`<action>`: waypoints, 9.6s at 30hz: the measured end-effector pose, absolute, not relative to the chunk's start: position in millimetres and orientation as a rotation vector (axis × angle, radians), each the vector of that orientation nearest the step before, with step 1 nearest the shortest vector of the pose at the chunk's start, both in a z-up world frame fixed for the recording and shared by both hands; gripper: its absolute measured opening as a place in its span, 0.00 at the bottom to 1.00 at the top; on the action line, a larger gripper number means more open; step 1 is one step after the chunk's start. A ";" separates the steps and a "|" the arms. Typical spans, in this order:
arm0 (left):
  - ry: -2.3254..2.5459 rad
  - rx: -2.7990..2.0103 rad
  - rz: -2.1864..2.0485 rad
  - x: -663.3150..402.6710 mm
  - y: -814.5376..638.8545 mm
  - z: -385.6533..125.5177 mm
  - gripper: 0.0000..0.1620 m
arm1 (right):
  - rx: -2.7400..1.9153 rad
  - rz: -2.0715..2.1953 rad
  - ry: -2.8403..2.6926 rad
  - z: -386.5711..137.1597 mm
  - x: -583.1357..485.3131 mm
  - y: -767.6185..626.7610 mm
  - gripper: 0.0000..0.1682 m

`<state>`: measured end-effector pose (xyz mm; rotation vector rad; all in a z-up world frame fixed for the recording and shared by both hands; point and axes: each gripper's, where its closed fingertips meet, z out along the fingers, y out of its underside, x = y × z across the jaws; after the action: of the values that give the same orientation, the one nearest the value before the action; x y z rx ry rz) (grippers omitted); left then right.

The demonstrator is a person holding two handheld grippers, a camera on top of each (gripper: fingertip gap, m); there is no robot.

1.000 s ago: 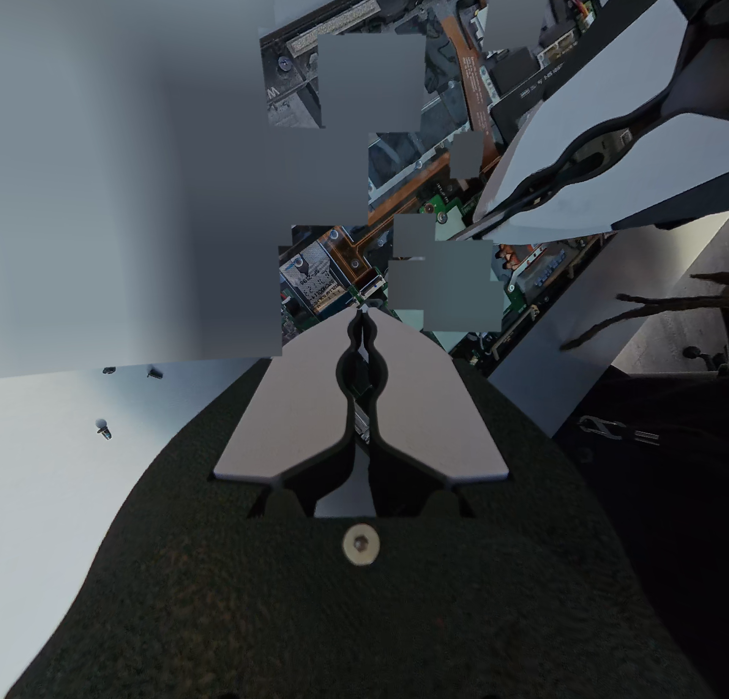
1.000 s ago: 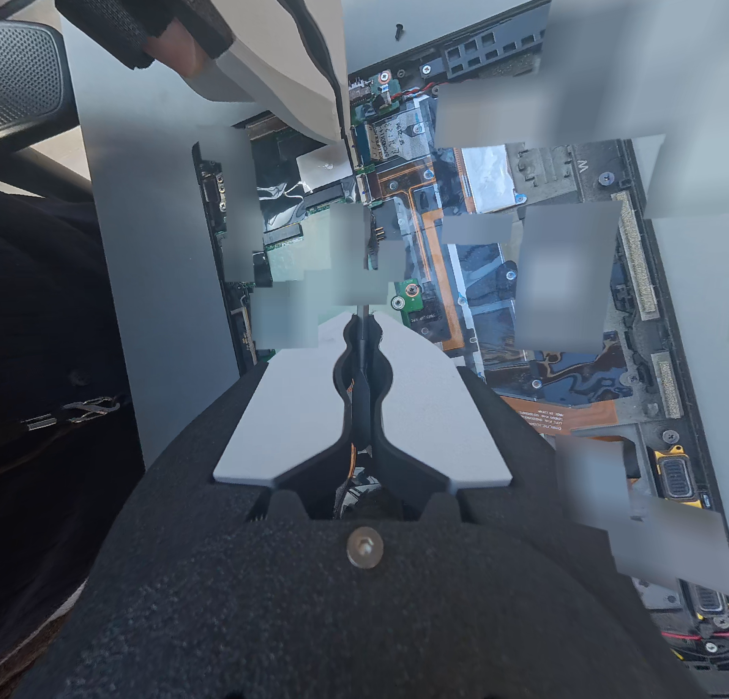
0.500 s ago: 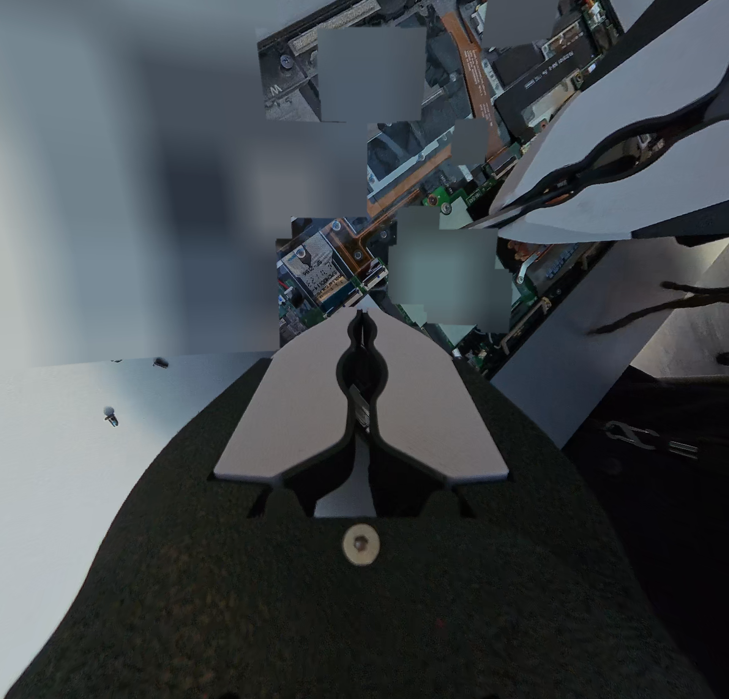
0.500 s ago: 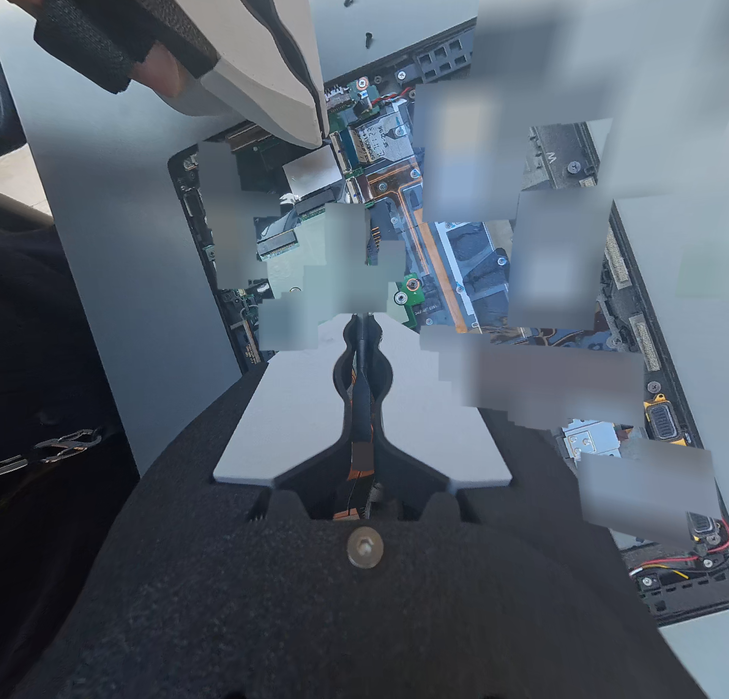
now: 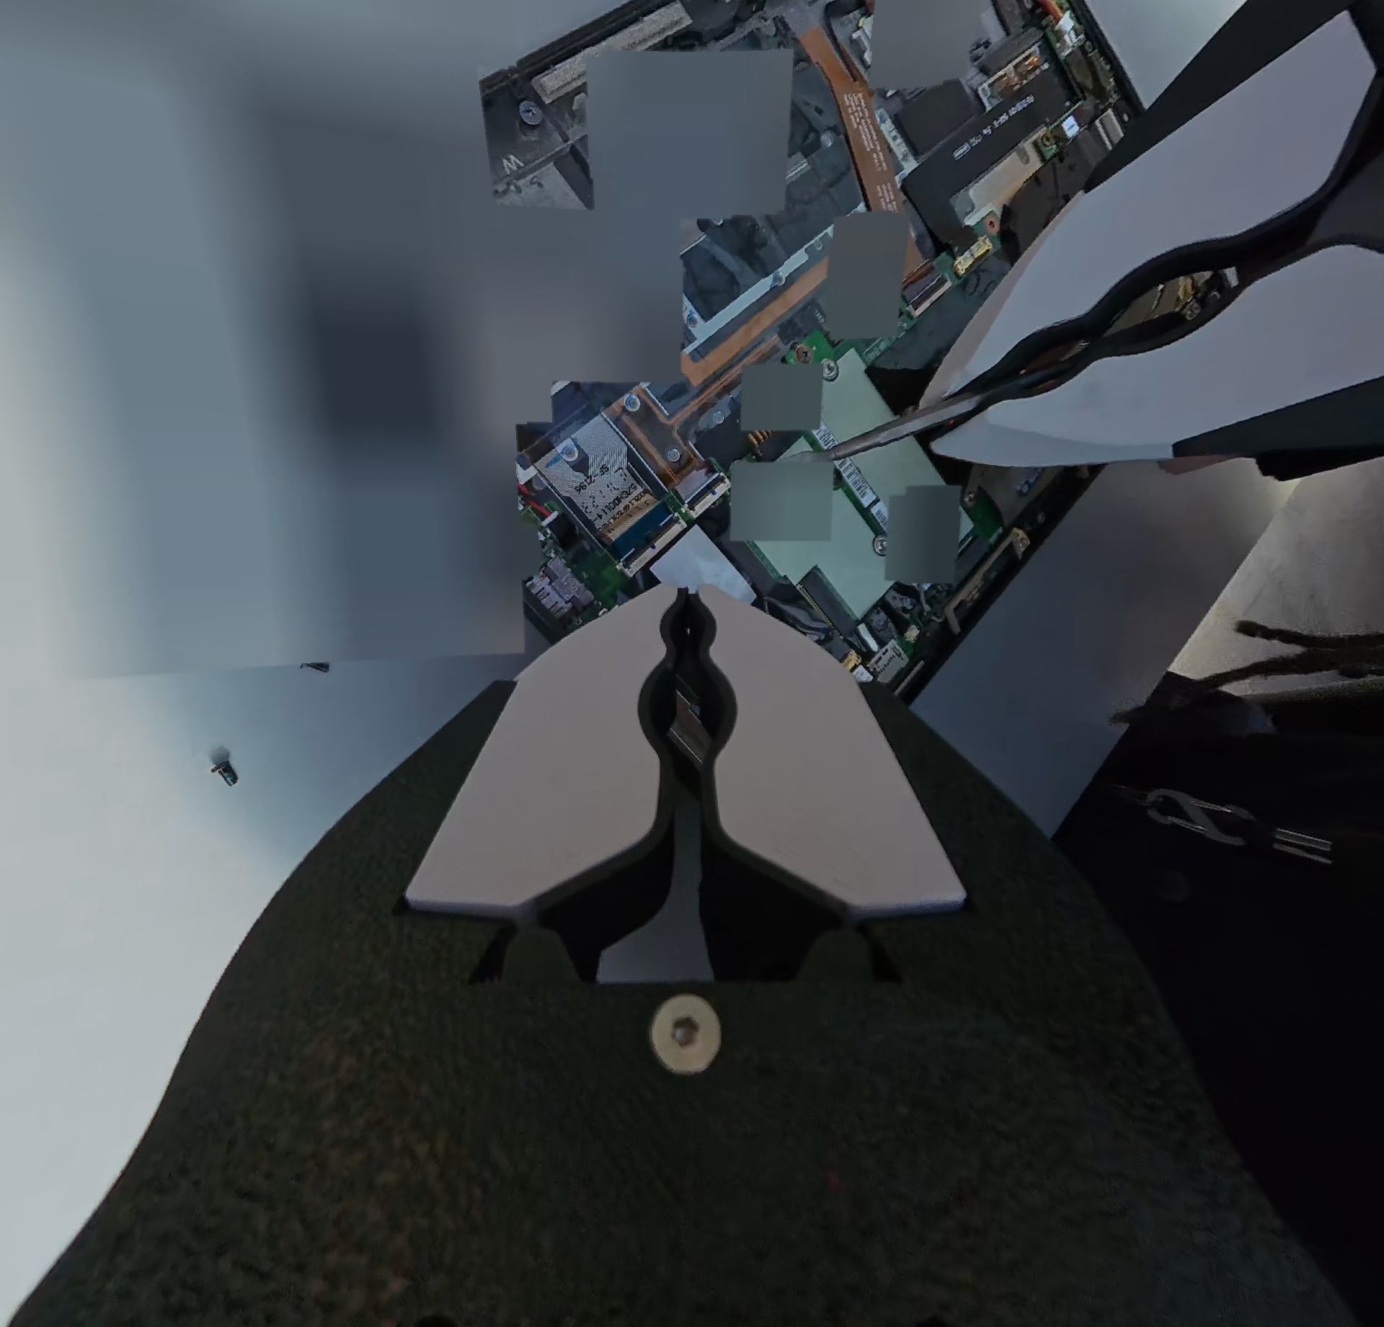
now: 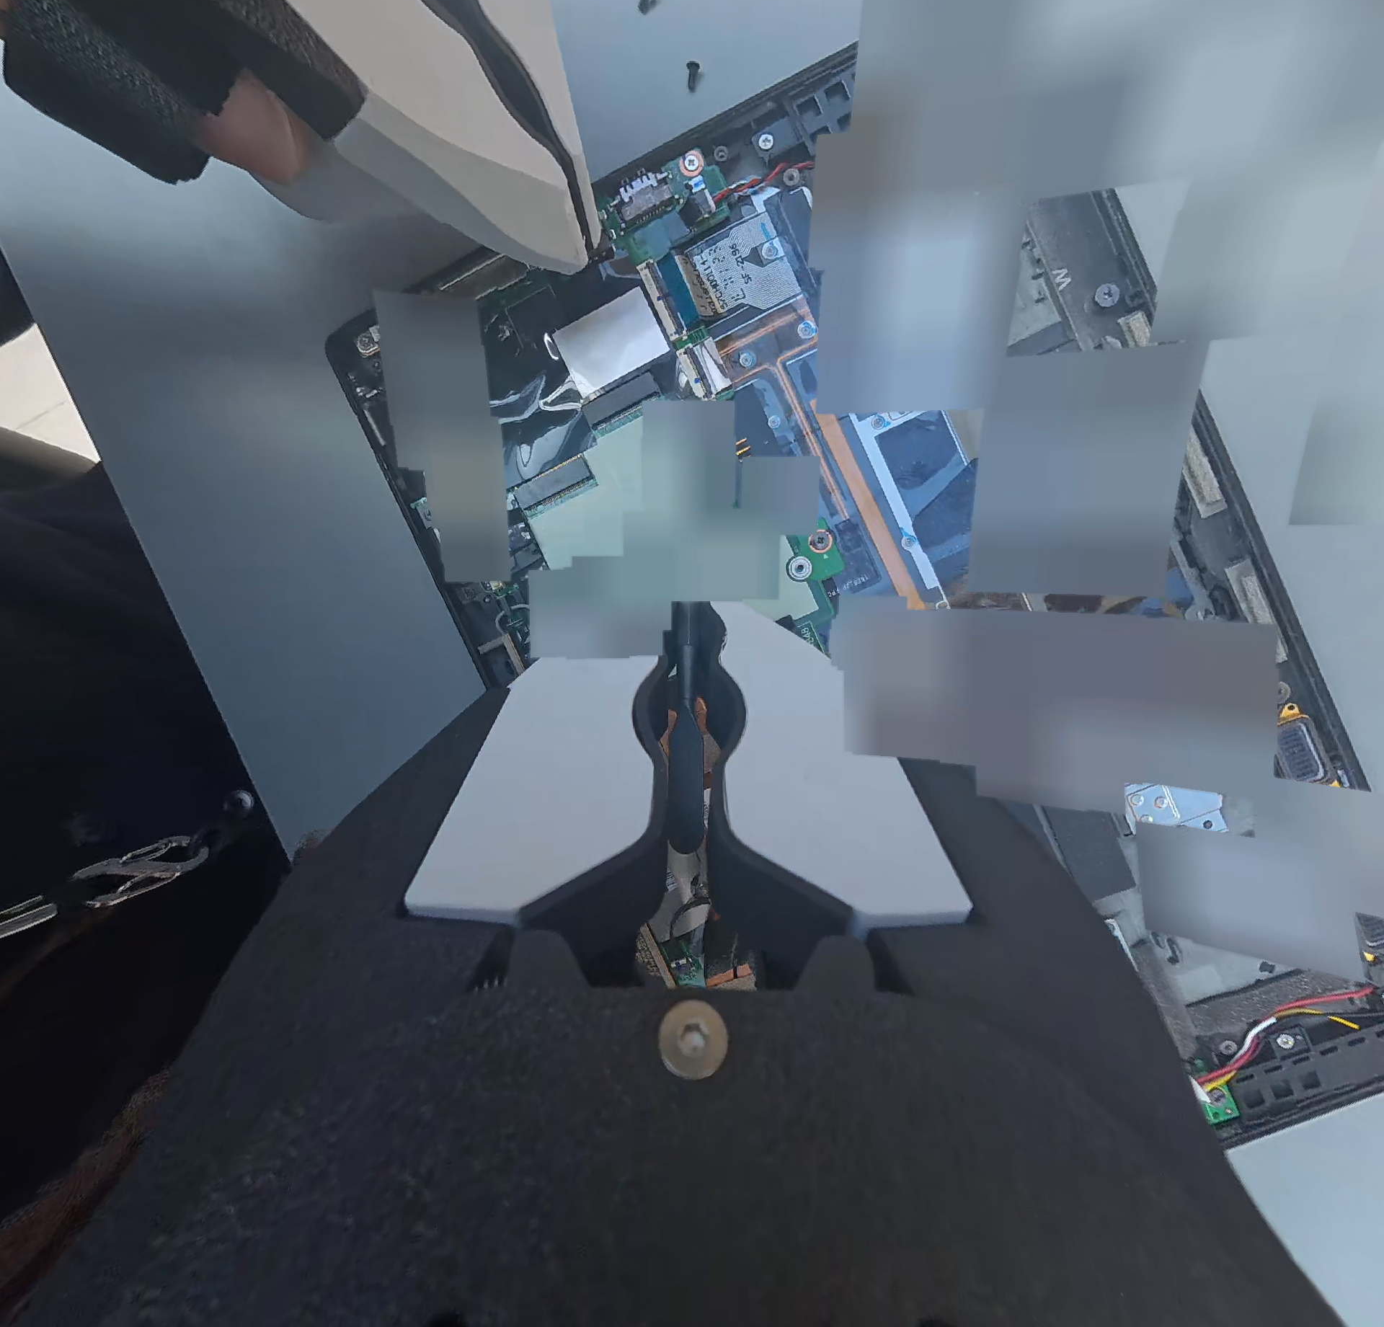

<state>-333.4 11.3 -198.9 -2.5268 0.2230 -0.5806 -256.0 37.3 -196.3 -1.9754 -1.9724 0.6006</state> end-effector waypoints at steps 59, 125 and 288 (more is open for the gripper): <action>0.468 -2.507 -0.339 -297.9 35.1 -211.0 0.00 | -2.064 0.521 -1.862 -187.8 -261.1 30.3 0.02; 0.253 -2.431 -0.417 -357.3 -6.9 -209.9 0.07 | -1.890 0.278 -1.775 -178.0 -278.8 30.0 0.02; 0.108 -2.422 -0.635 -358.9 -0.2 -214.3 0.00 | -1.794 0.603 -2.136 -191.9 -296.7 34.3 0.02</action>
<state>-358.9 -0.2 -214.3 -2.4216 0.1081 -0.6346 -296.7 34.3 -191.9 -1.7944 -2.1361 0.6031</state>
